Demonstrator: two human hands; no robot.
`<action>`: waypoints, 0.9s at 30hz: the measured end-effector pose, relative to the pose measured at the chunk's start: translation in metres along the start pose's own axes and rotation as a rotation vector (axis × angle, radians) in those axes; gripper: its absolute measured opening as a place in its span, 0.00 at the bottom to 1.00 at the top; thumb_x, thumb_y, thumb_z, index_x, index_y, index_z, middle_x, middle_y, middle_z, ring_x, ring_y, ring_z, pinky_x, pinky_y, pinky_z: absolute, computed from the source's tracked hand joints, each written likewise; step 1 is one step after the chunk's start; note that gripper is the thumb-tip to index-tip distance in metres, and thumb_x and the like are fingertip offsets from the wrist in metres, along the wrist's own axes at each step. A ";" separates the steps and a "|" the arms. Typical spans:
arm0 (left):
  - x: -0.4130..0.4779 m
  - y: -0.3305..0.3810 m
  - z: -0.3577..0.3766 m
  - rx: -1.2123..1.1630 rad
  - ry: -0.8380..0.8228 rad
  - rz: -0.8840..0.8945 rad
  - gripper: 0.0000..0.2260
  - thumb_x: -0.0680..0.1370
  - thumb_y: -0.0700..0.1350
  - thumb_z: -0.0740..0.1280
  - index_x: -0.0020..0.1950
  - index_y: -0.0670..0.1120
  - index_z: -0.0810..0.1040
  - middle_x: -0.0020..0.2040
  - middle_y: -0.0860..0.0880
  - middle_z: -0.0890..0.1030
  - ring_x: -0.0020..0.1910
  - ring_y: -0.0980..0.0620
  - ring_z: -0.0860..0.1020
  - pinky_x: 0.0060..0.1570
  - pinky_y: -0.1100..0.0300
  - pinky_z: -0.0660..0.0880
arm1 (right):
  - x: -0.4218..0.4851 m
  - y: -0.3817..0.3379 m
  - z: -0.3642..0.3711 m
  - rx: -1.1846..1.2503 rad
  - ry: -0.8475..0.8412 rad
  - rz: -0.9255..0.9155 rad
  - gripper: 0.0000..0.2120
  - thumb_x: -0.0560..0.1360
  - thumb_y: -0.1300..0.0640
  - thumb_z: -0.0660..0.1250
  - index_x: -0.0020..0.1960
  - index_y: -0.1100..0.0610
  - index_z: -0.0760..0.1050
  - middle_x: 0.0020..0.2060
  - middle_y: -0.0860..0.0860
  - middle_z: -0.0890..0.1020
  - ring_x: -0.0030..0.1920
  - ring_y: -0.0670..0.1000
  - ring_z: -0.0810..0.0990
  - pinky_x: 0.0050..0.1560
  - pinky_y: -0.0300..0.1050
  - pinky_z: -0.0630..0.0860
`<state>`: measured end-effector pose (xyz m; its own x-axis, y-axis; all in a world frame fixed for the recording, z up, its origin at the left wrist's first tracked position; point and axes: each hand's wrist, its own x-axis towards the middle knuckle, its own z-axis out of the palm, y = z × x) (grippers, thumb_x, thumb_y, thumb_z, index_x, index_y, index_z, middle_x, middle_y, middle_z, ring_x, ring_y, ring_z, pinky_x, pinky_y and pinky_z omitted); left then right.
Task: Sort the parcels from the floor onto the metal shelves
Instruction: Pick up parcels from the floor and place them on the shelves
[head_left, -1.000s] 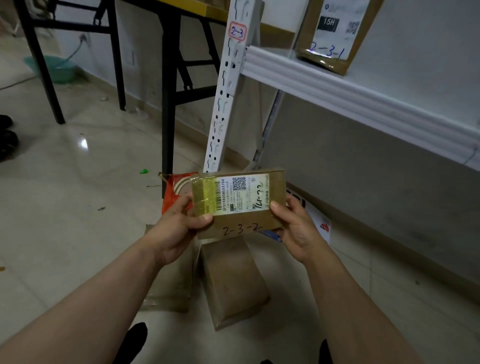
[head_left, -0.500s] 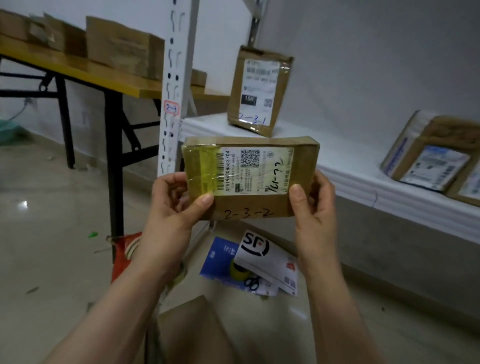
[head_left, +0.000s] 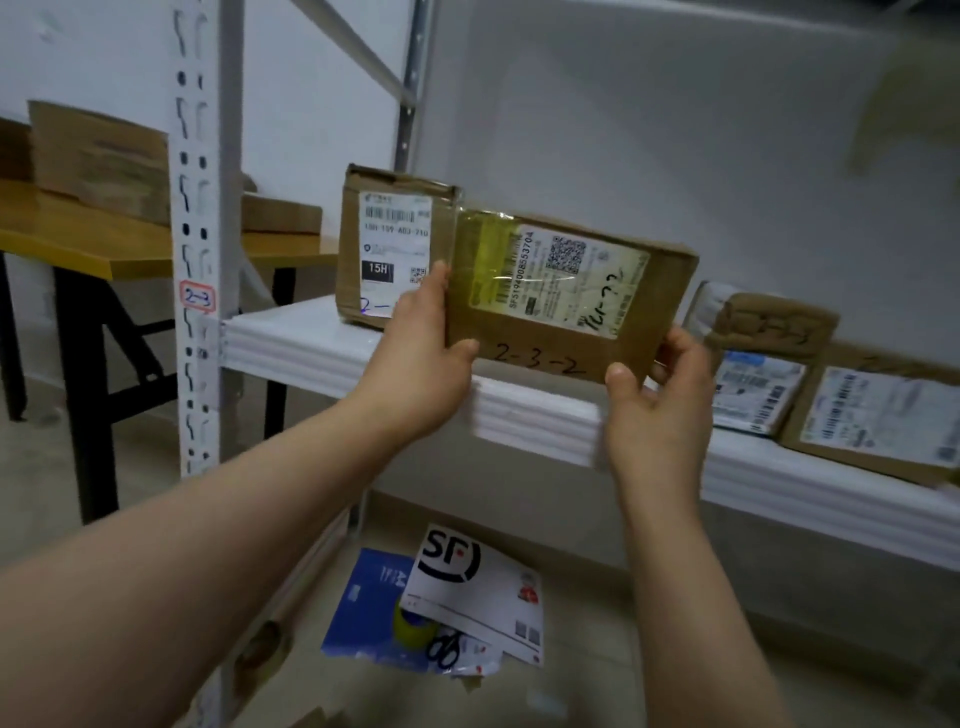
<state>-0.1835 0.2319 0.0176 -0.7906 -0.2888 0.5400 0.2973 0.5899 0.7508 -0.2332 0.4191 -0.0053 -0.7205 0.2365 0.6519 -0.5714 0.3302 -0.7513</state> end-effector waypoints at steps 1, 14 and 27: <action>0.008 0.002 0.006 -0.006 -0.042 -0.048 0.33 0.79 0.39 0.64 0.80 0.53 0.51 0.74 0.49 0.68 0.71 0.49 0.69 0.71 0.48 0.67 | 0.008 0.001 -0.001 -0.084 -0.046 0.010 0.24 0.79 0.56 0.67 0.73 0.46 0.66 0.69 0.46 0.73 0.66 0.44 0.74 0.65 0.43 0.73; 0.031 0.006 0.037 0.337 -0.145 -0.257 0.37 0.77 0.41 0.62 0.81 0.51 0.46 0.76 0.42 0.58 0.72 0.37 0.62 0.71 0.46 0.59 | 0.018 -0.001 -0.001 -0.553 -0.309 0.093 0.35 0.81 0.51 0.62 0.81 0.52 0.48 0.68 0.55 0.76 0.67 0.61 0.75 0.69 0.65 0.69; 0.004 -0.009 0.026 0.257 -0.052 -0.055 0.33 0.80 0.42 0.64 0.80 0.46 0.50 0.77 0.44 0.58 0.76 0.44 0.57 0.74 0.47 0.57 | -0.003 -0.006 0.005 -0.576 -0.252 0.066 0.35 0.81 0.49 0.62 0.81 0.57 0.49 0.80 0.57 0.58 0.79 0.60 0.58 0.77 0.61 0.59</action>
<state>-0.2033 0.2450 0.0034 -0.8302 -0.2908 0.4755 0.1122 0.7485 0.6536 -0.2299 0.4120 -0.0030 -0.8574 0.0742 0.5093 -0.2699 0.7778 -0.5676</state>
